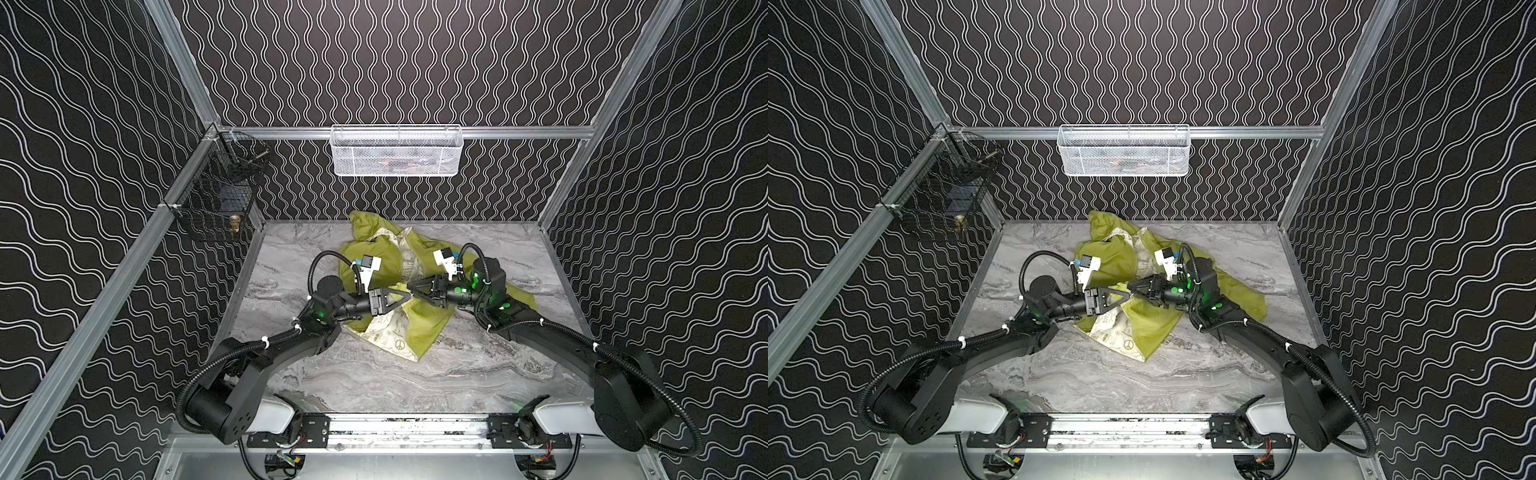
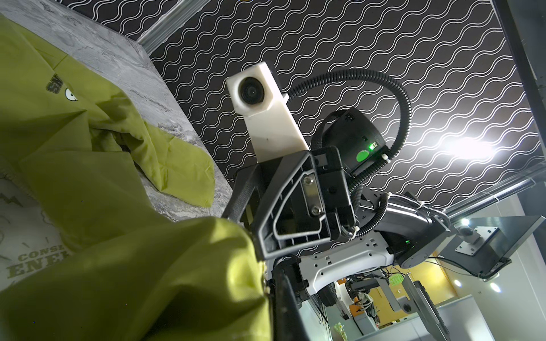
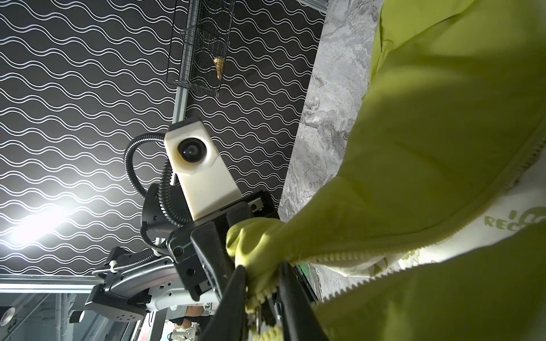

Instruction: Zip up the jacket

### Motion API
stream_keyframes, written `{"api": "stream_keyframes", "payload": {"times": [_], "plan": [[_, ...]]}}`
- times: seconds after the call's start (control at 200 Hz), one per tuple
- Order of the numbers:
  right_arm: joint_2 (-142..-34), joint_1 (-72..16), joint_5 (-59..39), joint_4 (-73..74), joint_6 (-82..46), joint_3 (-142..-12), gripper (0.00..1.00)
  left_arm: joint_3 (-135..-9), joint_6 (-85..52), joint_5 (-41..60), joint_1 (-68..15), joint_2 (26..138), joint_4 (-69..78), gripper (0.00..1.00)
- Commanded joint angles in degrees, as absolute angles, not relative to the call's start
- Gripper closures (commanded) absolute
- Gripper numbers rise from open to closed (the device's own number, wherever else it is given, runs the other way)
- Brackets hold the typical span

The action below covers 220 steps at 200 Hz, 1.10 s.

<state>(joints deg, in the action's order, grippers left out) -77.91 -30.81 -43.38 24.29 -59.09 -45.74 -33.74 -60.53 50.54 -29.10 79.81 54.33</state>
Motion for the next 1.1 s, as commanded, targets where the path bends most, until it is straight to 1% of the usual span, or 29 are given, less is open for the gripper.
{"api": "stream_keyframes", "payload": {"times": [0.0, 0.07, 0.22, 0.636, 0.796, 0.881, 0.986, 1.096], "plan": [[-77.3, -30.9, -42.8, 23.7, -58.0, -46.0, 0.70, -33.6, -61.2, 50.7, -29.0, 79.8, 57.2, 1.00], [-77.2, -30.9, -42.7, 22.9, -57.6, -46.1, 0.67, -33.7, -61.2, 50.6, -29.0, 79.7, 57.0, 1.00], [-76.6, -30.9, -42.1, 21.4, -56.9, -46.1, 0.67, -33.7, -61.0, 50.5, -28.9, 79.7, 56.8, 1.00], [-76.5, -30.9, -42.9, 22.6, -57.3, -46.1, 0.83, -33.7, -61.9, 50.8, -28.8, 80.4, 57.8, 1.00], [-76.5, -30.9, -43.3, 23.3, -57.8, -45.8, 0.87, -33.7, -61.8, 50.5, -28.9, 80.4, 57.7, 1.00], [-76.3, -30.9, -43.3, 22.8, -57.6, -45.7, 0.86, -33.7, -61.8, 50.4, -28.9, 80.4, 57.7, 1.00], [-75.9, -30.9, -42.9, 21.9, -57.3, -45.6, 0.79, -33.7, -61.9, 50.4, -28.8, 80.4, 57.7, 1.00], [-75.3, -30.9, -42.5, 21.1, -57.0, -45.4, 0.75, -33.8, -61.9, 50.4, -28.8, 80.3, 57.7, 1.00]]}}
